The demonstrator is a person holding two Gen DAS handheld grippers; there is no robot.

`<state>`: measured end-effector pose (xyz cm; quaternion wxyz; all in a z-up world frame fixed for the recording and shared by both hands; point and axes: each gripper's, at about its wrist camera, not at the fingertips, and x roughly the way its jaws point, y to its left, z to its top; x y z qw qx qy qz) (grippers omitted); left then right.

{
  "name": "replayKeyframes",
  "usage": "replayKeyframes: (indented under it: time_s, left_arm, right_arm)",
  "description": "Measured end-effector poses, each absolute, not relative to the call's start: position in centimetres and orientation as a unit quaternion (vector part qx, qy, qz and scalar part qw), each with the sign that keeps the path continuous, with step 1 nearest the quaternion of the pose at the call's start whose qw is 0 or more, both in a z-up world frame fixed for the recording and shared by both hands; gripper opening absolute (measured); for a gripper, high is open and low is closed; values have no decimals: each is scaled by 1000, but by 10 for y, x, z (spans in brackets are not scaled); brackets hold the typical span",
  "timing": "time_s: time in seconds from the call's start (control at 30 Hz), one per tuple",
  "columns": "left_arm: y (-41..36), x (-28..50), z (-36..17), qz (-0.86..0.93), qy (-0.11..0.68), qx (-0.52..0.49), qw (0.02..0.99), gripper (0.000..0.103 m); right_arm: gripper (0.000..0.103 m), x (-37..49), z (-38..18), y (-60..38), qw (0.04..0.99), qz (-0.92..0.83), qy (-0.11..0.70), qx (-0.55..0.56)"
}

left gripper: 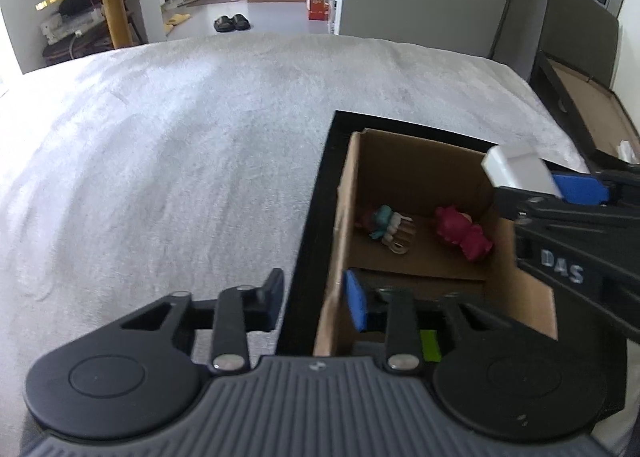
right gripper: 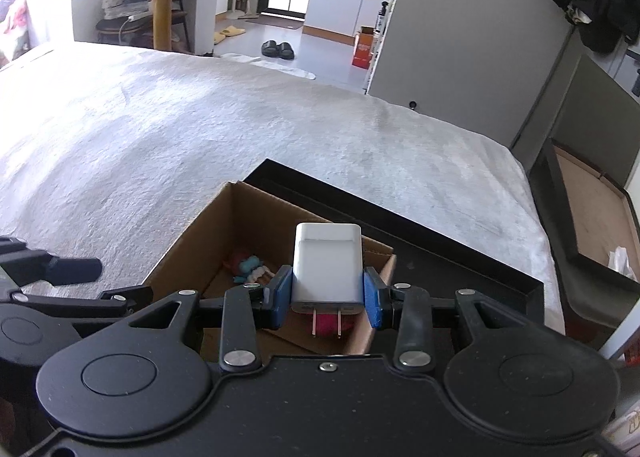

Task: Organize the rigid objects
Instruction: 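Lower the charger into the box and open the right gripper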

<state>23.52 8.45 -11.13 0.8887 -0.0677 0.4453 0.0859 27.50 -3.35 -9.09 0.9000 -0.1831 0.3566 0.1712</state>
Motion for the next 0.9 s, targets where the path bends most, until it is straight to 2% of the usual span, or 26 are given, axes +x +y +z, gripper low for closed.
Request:
replayKeyframes:
  time_s: [0.03, 0.1, 0.3, 0.77, 0.9]
  left_arm:
    - [84, 234, -112, 85, 444, -69, 890, 27]
    - [82, 233, -112, 80, 440, -69, 892, 18]
    - [79, 230, -116, 74, 434, -77, 895, 7]
    - [80, 234, -118, 84, 444, -88, 887, 7]
    - [81, 234, -118, 83, 446, -93, 887, 8]
  right_arm:
    - [37, 276, -92, -32, 899, 173, 358, -184]
    - [37, 276, -94, -29, 897, 177, 359, -185]
    - [37, 278, -101, -23, 893, 188, 364, -187]
    - [37, 287, -102, -7, 881, 236, 374, -169]
    - [44, 288, -102, -4, 877, 243, 374, -176]
